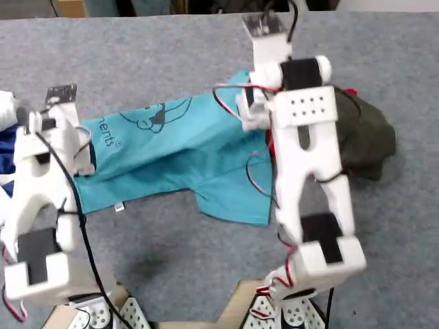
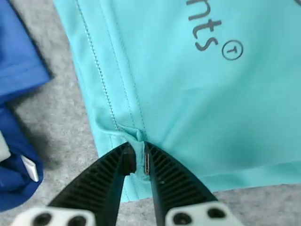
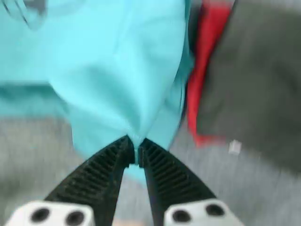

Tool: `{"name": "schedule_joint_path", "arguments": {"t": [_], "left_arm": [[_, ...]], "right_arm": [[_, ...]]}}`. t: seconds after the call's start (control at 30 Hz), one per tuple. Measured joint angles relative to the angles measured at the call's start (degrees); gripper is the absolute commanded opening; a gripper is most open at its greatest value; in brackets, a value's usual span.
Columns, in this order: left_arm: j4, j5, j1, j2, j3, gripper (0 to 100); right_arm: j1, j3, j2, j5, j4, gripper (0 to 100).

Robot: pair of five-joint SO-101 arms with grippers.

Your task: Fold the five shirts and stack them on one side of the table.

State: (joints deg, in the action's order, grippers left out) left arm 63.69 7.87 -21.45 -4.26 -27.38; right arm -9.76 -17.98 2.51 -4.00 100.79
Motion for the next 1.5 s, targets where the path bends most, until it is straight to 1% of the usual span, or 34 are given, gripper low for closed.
{"name": "schedule_joint_path", "arguments": {"t": [0.17, 0.33, 0.43, 0.53, 0.7, 0.8, 0.9, 1.03, 1.07, 1.13, 1.23, 1.3, 1.33, 1.4, 1.47, 1.5], "left_arm": [[-2.46, 0.97, -4.04, -3.60, -2.46, 3], [-2.73, 0.97, -4.48, -3.78, -2.81, 3], [-2.73, 0.97, -4.40, -3.78, -3.78, 3], [-2.73, 0.97, -4.48, -3.78, -4.75, 3], [-2.99, 0.97, -4.84, -4.31, -6.24, 3], [-3.16, 0.97, -4.84, -4.31, -6.59, 3], [-3.16, 0.97, -3.96, -4.31, -6.68, 3], [-3.16, 0.97, -3.78, -4.31, -6.68, 3], [-2.99, 0.97, -3.78, -4.31, -6.68, 5], [-1.32, 0.97, -3.78, -4.31, -6.68, 12], [1.41, 2.29, -3.78, -4.31, -6.68, 22], [3.52, 4.40, -3.78, -4.31, -6.68, 25], [4.66, 5.71, -3.78, -4.31, -6.68, 25], [6.95, 7.82, -3.78, -4.31, -6.68, 24], [9.32, 9.32, -3.87, -4.31, -6.15, 24], [10.81, 9.85, -4.31, -4.31, -5.36, 24]], "right_arm": [[0.26, 15.38, -8.70, -1.05, -0.09, 1.3], [0.70, 27.52, -14.51, -3.43, -0.09, 1.3], [0.62, 33.49, -17.14, -3.52, -0.09, 1.3], [0.62, 37.19, -19.08, -3.52, -0.09, 1.3], [1.58, 38.07, -24.79, -3.52, -0.09, 1.3], [0.09, 40.53, -26.99, -3.52, -0.35, 1.3], [-1.23, 46.51, -27.16, -3.52, -3.08, 1.4], [-0.18, 54.33, -27.16, -3.52, -9.41, 1.6], [0.70, 55.47, -27.16, -3.52, -11.25, 2.5], [1.67, 56.18, -27.16, -3.43, -13.27, 9.1], [1.93, 56.70, -27.43, -3.52, -13.45, 25.8], [2.20, 56.62, -27.69, -3.52, -13.45, 36.7], [2.20, 56.62, -27.69, -3.52, -13.45, 41.0], [2.20, 56.62, -27.69, -3.52, -13.45, 44.7], [2.20, 55.56, -27.69, -3.52, -12.84, 44.3], [2.20, 53.89, -27.69, -3.52, -12.57, 42.3]]}}
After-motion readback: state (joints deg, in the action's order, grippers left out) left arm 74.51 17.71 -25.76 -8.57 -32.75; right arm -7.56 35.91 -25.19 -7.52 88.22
